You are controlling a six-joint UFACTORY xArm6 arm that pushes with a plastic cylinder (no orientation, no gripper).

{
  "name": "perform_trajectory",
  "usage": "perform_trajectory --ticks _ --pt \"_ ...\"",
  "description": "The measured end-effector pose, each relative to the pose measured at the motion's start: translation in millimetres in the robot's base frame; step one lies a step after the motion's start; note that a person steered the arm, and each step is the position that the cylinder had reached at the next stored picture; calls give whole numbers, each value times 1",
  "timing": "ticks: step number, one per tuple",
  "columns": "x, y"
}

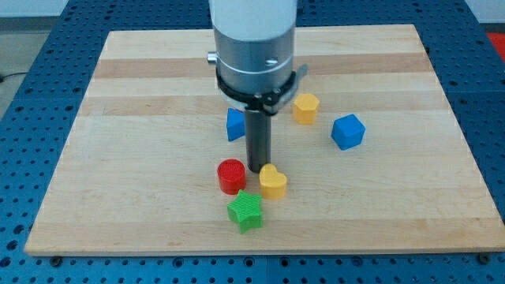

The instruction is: Move the red circle diagonally to the green star

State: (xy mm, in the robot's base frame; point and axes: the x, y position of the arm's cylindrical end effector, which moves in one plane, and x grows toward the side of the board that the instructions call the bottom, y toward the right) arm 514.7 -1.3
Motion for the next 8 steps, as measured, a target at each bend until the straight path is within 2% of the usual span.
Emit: perform_trajectory --ticks 2,4,5,6,7,8 --pt "6 21" --pt "-3 -55" --pt "-10 -56" --pt "-44 -63" --pt "-45 -120" --pt "-21 -129"
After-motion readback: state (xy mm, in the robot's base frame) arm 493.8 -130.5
